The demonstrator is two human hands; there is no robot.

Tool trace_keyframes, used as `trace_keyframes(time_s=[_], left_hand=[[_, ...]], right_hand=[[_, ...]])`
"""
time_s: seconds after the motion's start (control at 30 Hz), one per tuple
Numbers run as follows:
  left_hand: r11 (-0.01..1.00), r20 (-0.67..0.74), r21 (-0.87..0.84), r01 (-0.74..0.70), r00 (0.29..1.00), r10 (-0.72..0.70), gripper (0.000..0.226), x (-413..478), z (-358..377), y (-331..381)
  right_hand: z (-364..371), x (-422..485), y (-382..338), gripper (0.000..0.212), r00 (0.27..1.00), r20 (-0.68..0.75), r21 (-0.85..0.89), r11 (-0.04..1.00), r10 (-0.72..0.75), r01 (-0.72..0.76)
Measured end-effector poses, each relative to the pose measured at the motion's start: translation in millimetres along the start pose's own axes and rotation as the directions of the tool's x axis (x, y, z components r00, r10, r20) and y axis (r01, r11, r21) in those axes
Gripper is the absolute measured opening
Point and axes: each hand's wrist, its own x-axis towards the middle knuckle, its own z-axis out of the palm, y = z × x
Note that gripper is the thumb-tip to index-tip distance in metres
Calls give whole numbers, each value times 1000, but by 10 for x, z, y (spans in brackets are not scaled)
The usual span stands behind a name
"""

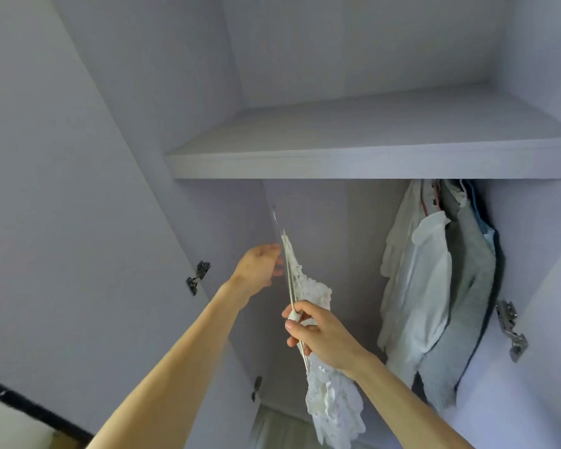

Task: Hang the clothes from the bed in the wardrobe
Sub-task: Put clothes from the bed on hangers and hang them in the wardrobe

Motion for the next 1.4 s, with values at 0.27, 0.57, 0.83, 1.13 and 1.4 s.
trace_keyframes(time_s=[0.27,0.57,0.83,1.13,1.4], left_hand=[[994,-311,39,-98,945,106,36,-1120,-561,-425],[935,-759,314,-165,548,352,27,-3006,-1669,-504],[889,-885,447,102,193,423,17,-4964,-2281,-750],[900,-900,286,330,-231,370,21,-6633,-2042,-1200],[954,-613,-289,-77,-750,-247,108,-7078,-943,-2508]], right_hand=[[847,-571,-330,25,955,266,2,990,-135,139],[1214,-559,-1111,75,789,-73,-473,718,-609,510],[2365,-1092,-2113,65,515,379,-398,367,-769,841],[3624,-2208,-2543,53,272,368,-47,275,-889,960],[4209,-3073,-2668,39,283,510,192,428,-812,883]])
